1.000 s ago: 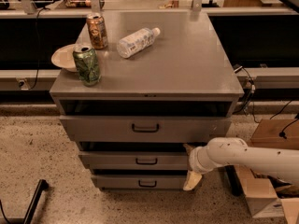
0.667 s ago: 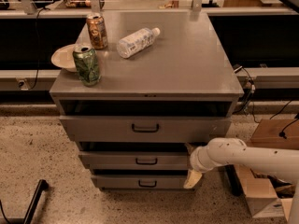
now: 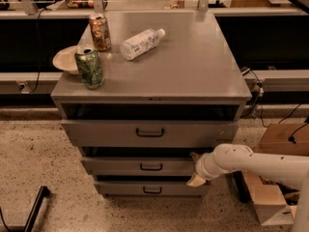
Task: Open middle drawer
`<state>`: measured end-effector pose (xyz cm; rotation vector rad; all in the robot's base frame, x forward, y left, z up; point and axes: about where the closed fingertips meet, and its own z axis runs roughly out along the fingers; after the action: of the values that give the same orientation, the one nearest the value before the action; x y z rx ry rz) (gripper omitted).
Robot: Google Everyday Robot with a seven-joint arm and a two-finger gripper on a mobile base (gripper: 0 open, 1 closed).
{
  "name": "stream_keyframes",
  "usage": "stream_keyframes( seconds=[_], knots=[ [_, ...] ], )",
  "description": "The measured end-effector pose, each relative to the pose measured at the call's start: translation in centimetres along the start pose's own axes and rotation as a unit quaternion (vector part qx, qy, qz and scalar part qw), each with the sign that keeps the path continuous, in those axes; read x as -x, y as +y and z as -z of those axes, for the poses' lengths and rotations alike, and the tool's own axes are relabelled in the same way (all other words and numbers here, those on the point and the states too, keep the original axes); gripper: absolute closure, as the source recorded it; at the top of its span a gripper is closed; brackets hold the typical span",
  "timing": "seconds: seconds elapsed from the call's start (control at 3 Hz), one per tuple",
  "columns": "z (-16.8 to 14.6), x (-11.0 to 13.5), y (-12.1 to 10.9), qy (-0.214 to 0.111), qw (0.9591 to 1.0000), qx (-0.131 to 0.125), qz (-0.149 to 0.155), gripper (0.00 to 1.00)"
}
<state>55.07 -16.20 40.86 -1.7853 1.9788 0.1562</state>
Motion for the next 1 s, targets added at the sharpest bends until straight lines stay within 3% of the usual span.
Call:
stream_keyframes(
  seconds=[0.33,1.0],
  knots=[
    [0.34,1.55,2.23,-0.011,0.9996,0.023,-0.008,0.61],
    [0.86,2.0,2.65,-0.013,0.9995,0.028,-0.008,0.78]
  ],
)
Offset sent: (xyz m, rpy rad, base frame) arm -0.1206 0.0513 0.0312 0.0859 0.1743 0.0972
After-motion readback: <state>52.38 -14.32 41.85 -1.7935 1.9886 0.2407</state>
